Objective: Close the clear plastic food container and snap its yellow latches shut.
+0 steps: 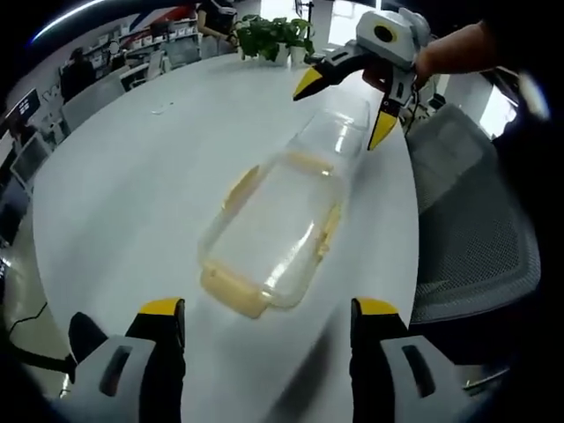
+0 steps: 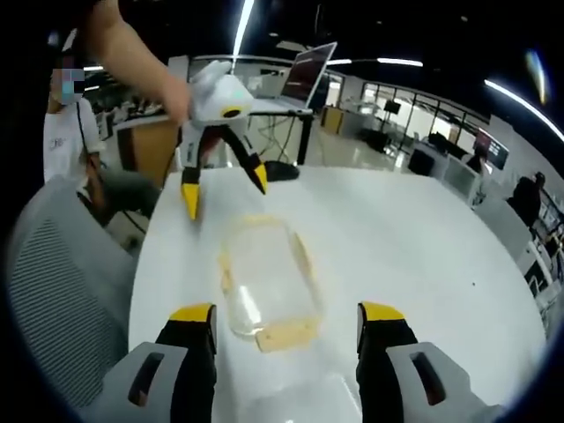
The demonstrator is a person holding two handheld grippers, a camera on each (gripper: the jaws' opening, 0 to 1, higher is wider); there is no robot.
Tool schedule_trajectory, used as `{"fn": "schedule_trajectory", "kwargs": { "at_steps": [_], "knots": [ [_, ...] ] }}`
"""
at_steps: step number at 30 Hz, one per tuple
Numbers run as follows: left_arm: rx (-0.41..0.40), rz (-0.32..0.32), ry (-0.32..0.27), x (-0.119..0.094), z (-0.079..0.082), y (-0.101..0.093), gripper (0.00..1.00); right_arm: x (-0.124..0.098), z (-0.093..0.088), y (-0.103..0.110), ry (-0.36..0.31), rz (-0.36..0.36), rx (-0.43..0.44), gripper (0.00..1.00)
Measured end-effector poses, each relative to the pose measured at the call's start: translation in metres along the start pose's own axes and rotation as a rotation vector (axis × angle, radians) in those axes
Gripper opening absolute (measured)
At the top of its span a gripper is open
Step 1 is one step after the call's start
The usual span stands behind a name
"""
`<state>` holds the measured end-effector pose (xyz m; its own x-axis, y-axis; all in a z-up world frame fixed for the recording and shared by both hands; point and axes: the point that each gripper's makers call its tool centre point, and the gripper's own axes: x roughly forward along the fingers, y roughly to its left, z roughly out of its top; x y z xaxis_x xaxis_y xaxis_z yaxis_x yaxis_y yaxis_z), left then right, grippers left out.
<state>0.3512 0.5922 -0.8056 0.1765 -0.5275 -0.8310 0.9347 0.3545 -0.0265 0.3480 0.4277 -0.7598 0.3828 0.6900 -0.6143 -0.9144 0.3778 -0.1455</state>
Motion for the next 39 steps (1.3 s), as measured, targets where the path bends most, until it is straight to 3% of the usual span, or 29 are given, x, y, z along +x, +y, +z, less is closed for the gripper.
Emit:
{"fn": "schedule_trajectory", "kwargs": {
  "at_steps": [21, 26, 39],
  "knots": [
    [0.080, -0.046, 0.080, 0.007, -0.004, 0.016, 0.72, 0.011, -0.015, 0.004, 0.092, 0.070, -0.030, 0.61],
    [0.130, -0.054, 0.109, 0.007, -0.008, 0.018, 0.67, 0.015, -0.015, 0.004, 0.109, 0.088, -0.036, 0.61],
    [0.160, -0.077, 0.139, 0.011, -0.008, 0.022, 0.68, 0.020, -0.031, 0.008, 0.180, 0.134, -0.051, 0.59]
  ]
}}
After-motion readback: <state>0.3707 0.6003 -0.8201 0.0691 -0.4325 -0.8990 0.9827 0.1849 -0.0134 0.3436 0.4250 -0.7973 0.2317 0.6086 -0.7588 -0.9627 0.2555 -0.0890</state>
